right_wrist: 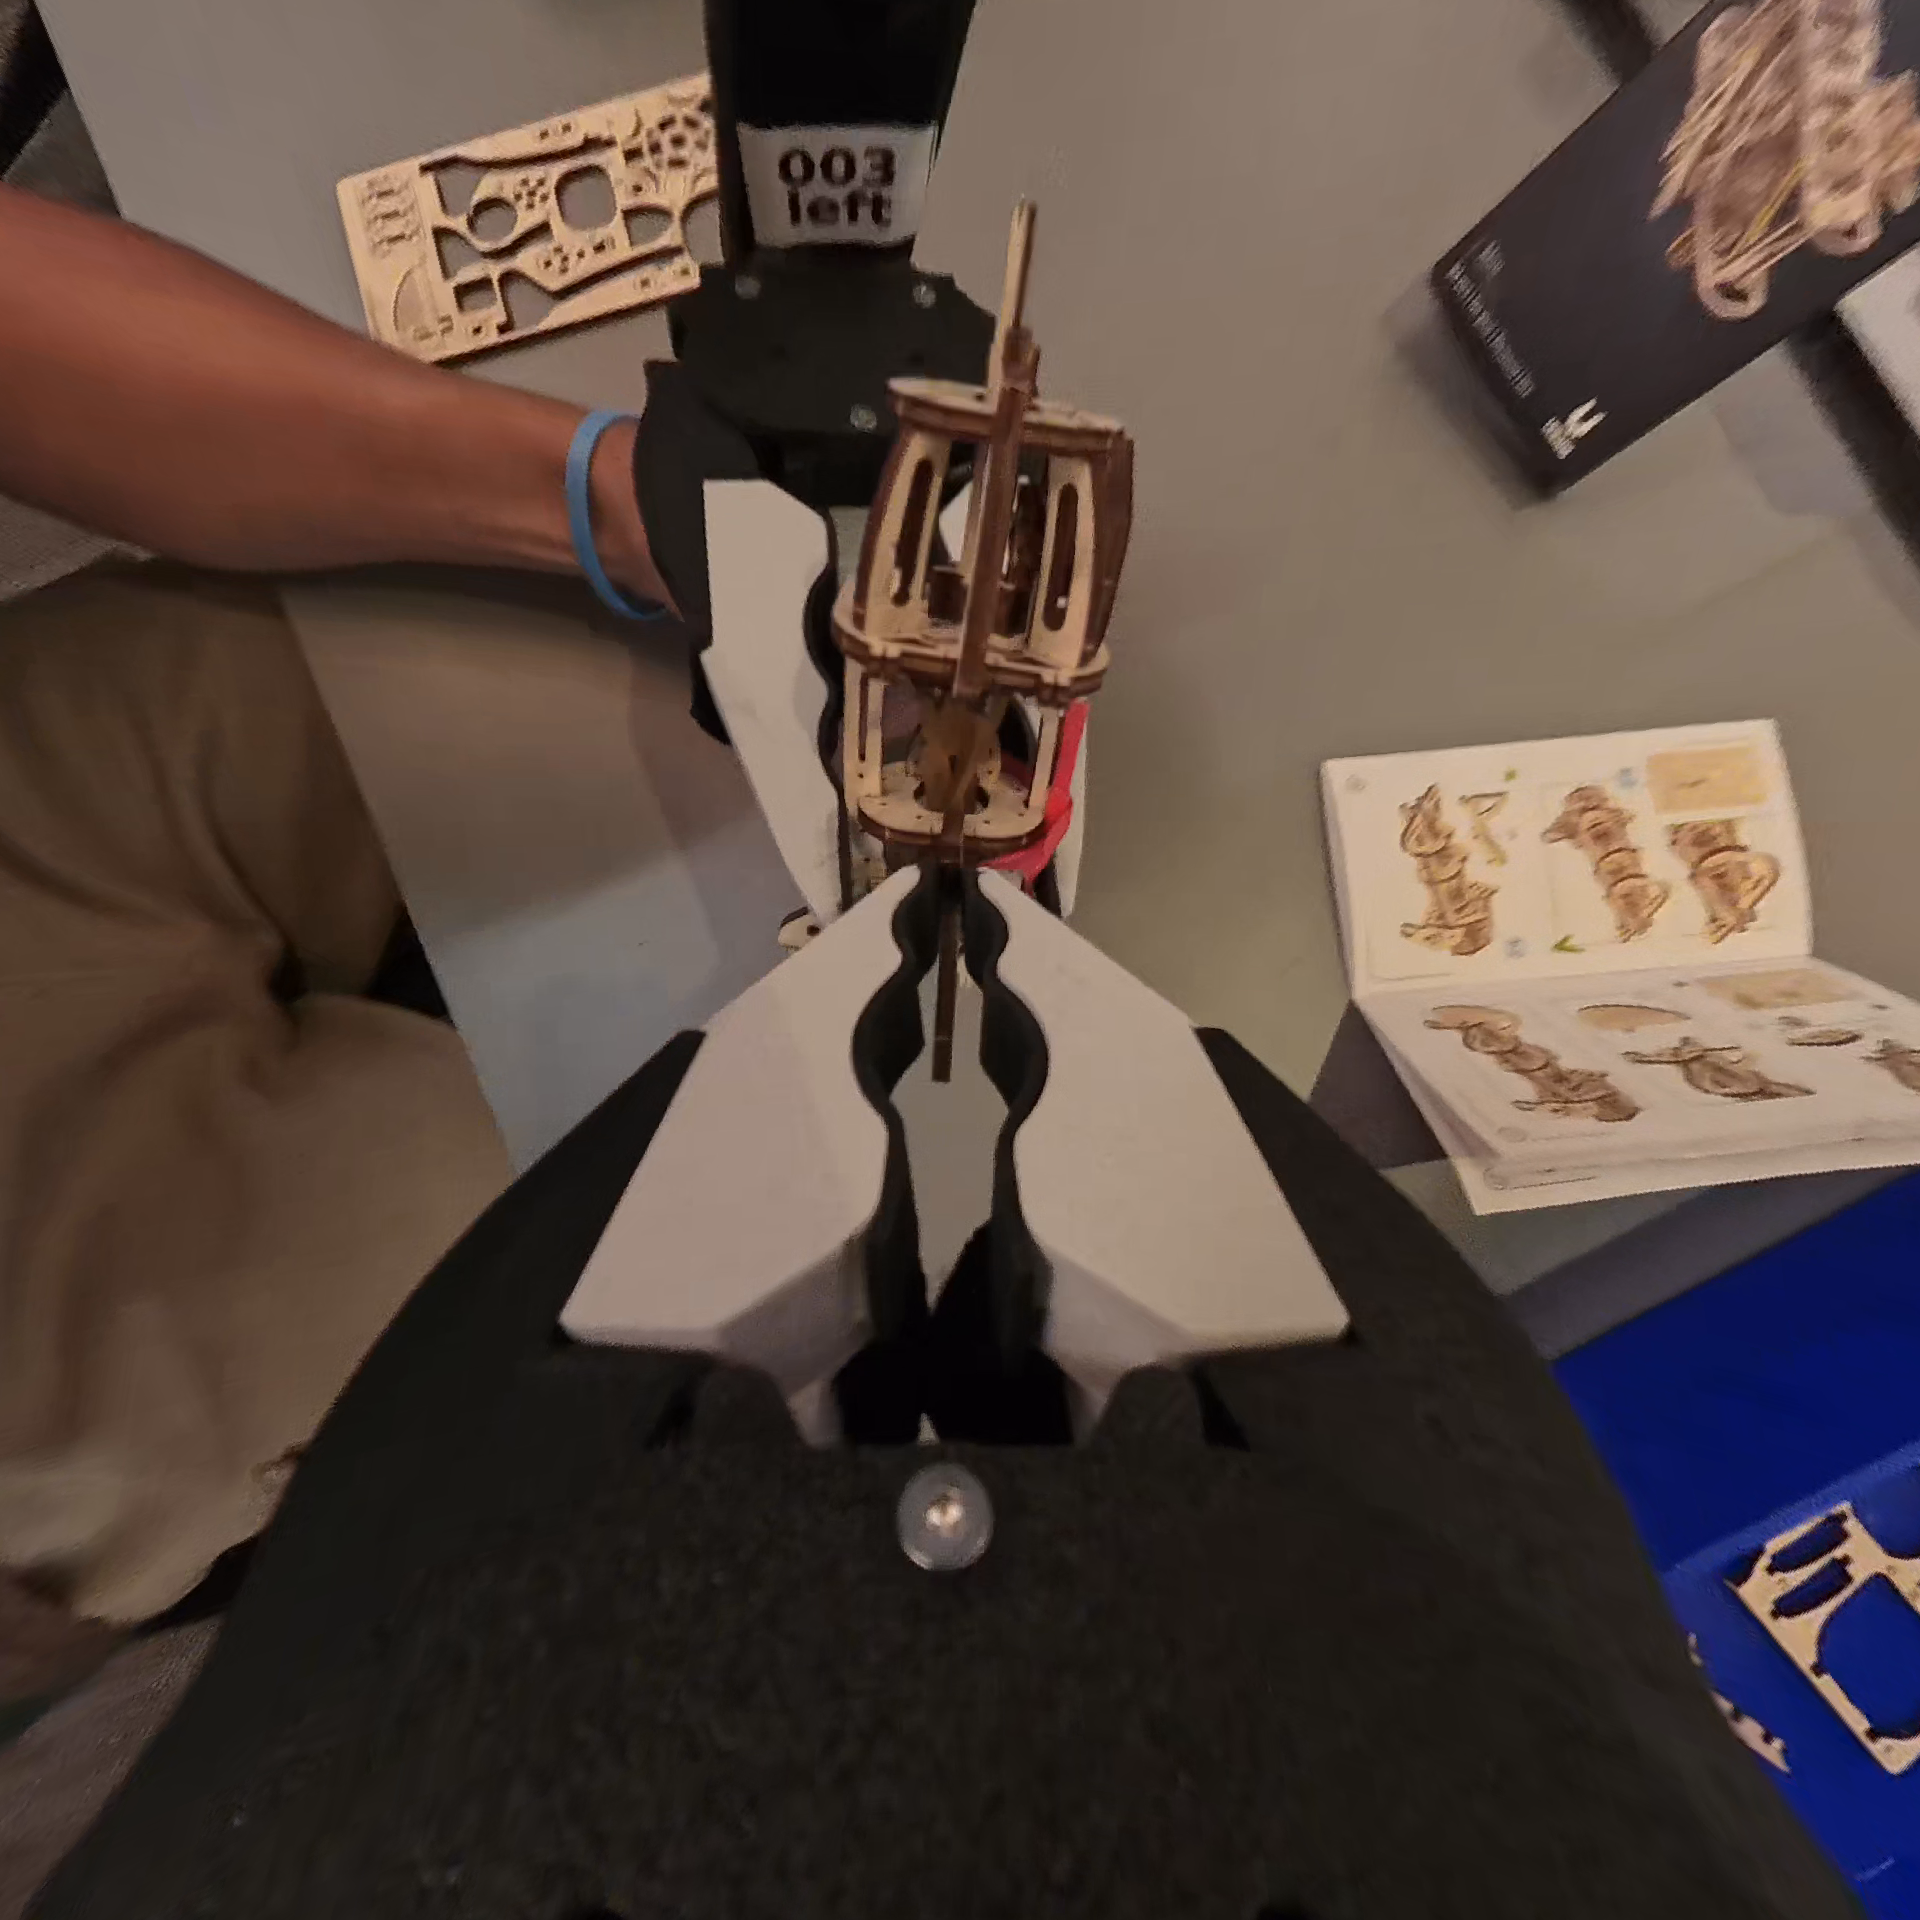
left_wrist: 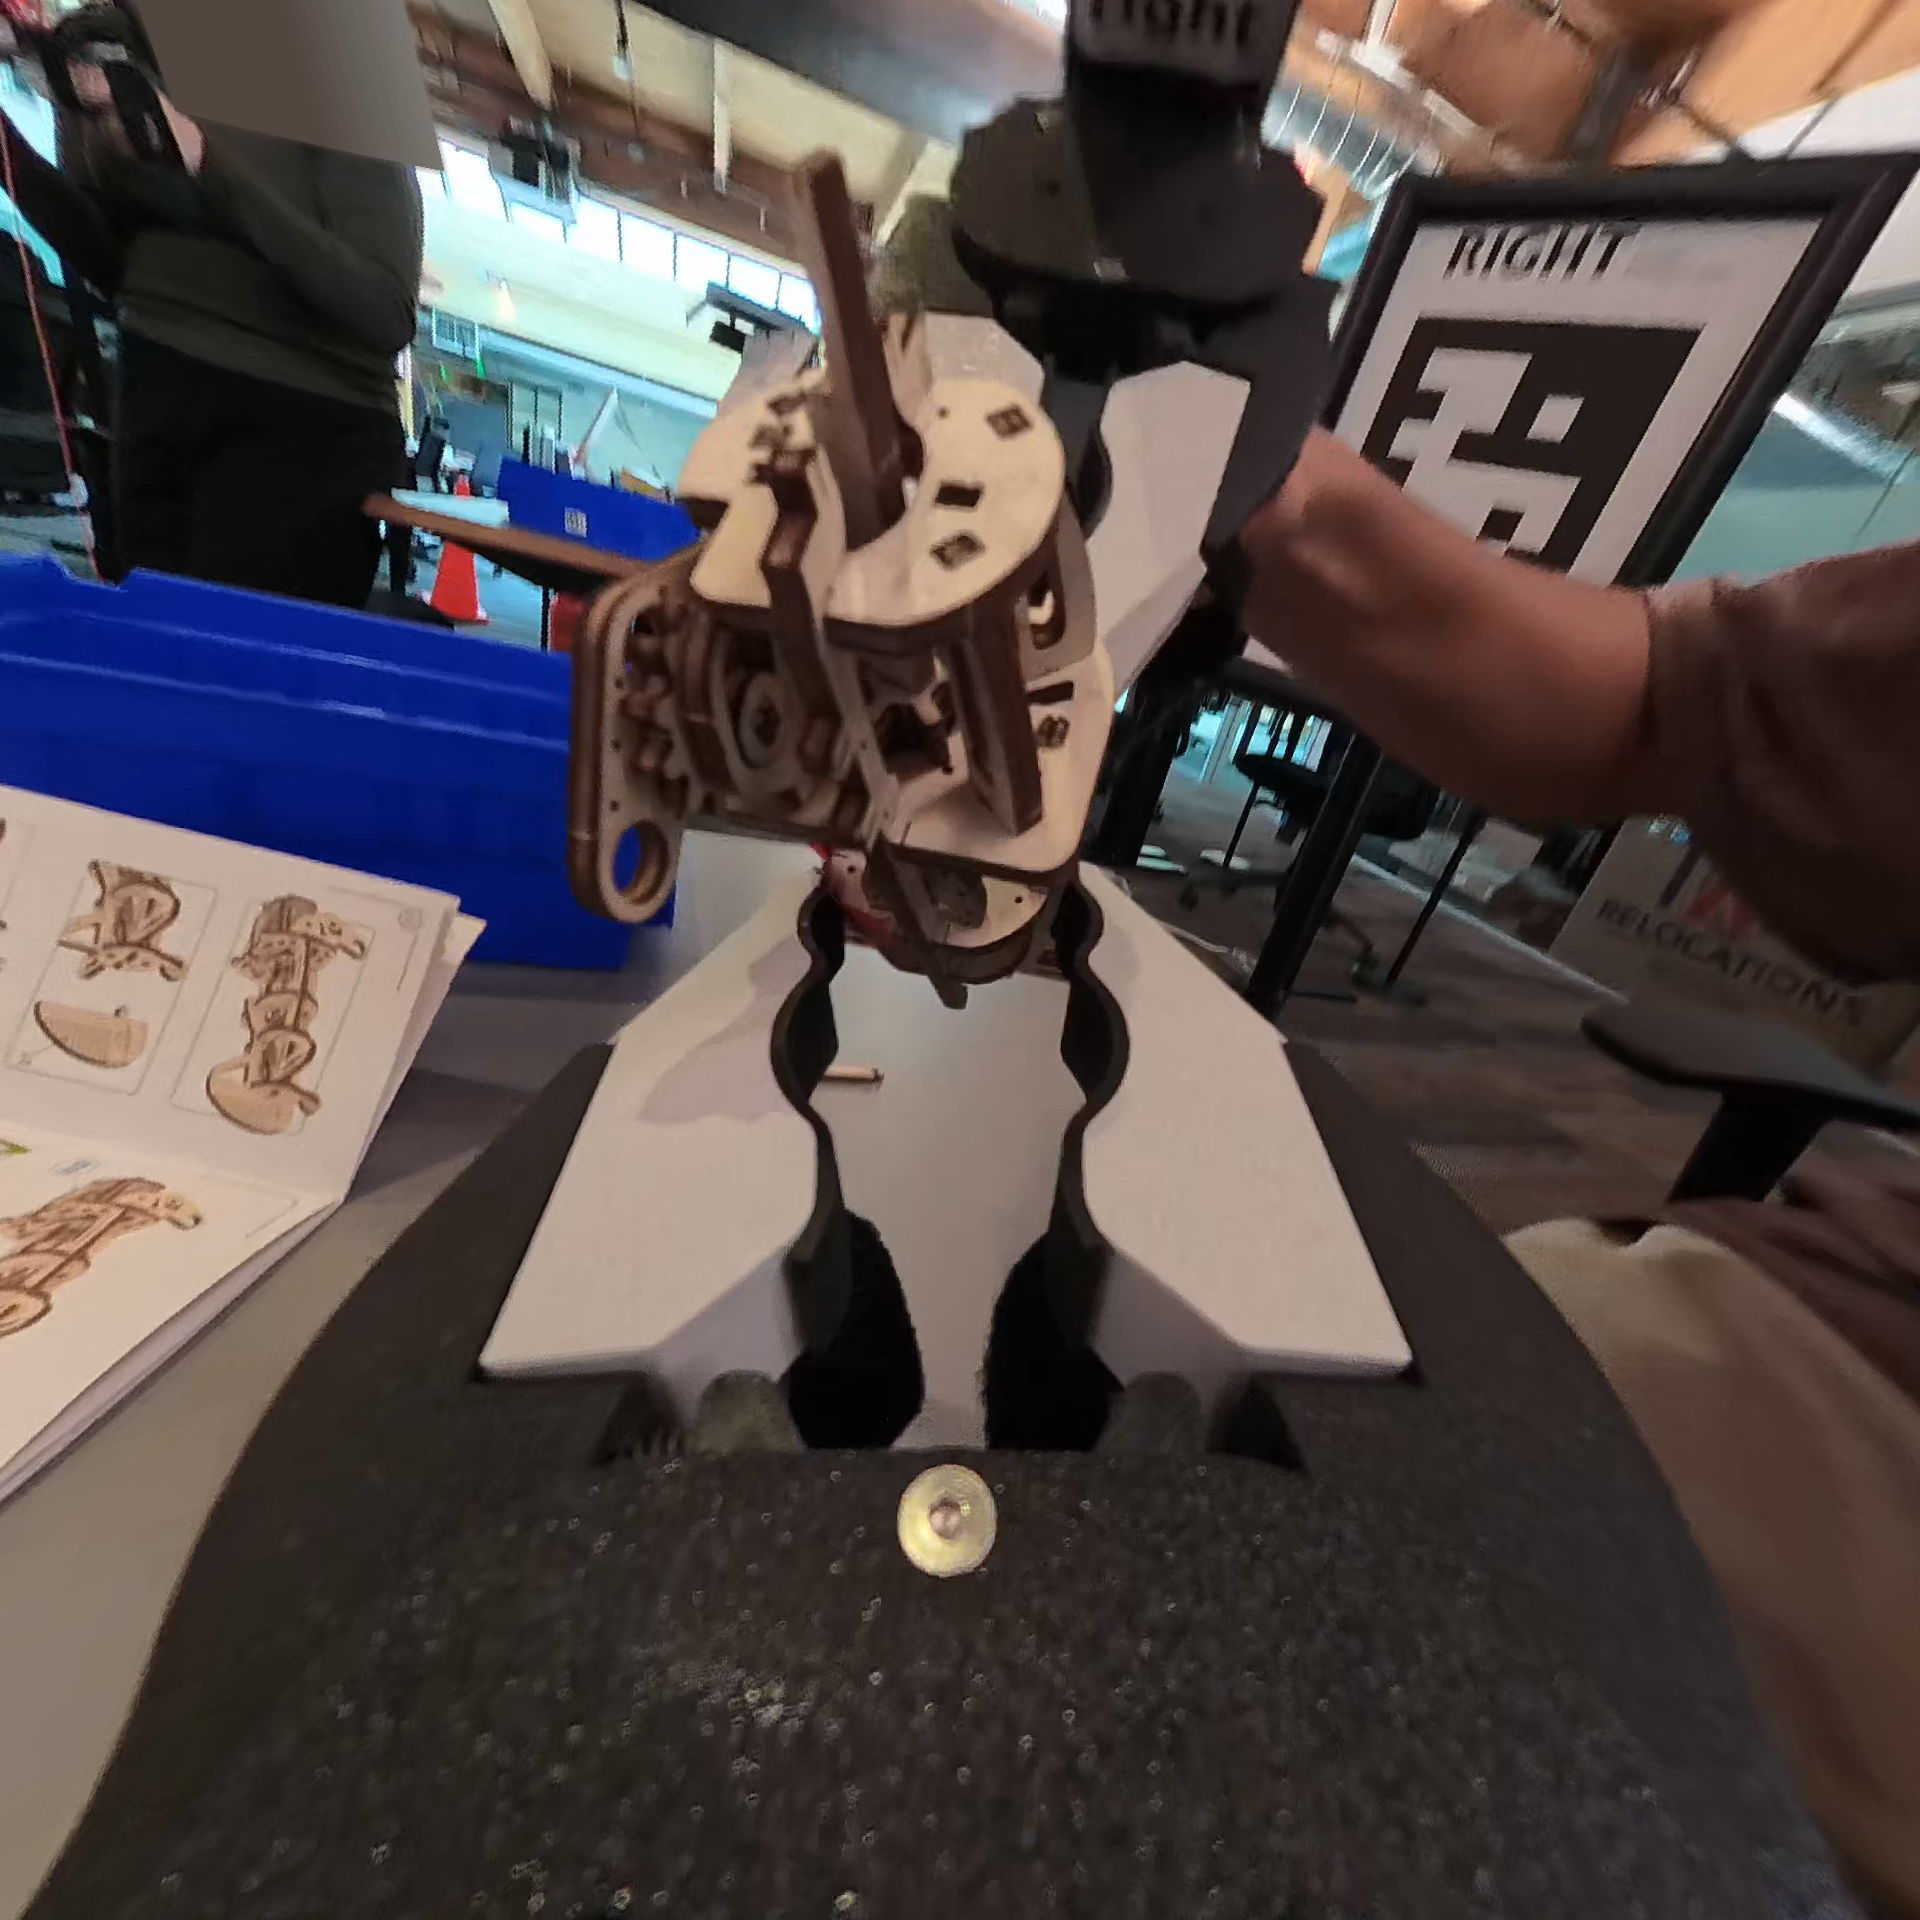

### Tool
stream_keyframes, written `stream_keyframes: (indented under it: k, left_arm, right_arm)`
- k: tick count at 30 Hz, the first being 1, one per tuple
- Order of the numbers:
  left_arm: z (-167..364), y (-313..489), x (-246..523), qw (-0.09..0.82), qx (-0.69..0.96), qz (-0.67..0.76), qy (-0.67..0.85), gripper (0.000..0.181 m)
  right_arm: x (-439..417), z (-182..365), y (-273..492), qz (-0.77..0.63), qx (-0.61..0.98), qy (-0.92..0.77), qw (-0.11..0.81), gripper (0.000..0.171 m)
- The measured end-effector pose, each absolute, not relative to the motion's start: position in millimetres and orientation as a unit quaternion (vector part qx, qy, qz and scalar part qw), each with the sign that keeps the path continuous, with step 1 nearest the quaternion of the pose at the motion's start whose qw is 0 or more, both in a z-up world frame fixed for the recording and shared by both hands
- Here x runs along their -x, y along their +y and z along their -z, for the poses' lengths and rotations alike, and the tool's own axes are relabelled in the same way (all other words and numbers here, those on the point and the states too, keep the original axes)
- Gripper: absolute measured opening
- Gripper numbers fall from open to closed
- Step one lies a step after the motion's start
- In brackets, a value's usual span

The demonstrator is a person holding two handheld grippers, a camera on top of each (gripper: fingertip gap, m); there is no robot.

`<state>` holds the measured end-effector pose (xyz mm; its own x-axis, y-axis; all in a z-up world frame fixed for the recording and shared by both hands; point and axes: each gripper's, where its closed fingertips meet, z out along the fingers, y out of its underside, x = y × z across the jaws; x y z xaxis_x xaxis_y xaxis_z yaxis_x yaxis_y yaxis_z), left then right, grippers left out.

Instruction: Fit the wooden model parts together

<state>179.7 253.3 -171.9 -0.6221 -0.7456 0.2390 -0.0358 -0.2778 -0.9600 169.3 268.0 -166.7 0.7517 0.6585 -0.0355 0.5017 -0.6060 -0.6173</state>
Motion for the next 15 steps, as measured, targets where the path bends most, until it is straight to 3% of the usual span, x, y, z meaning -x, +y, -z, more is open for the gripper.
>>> stream_keyframes:
  k: [15]
  left_arm:
    - [191.1,252.1,-187.2,0.202,0.378,0.717,0.550,0.038]
  right_arm:
    - [-177.2,191.7,266.4,-0.189,0.891,-0.308,0.275,0.002]
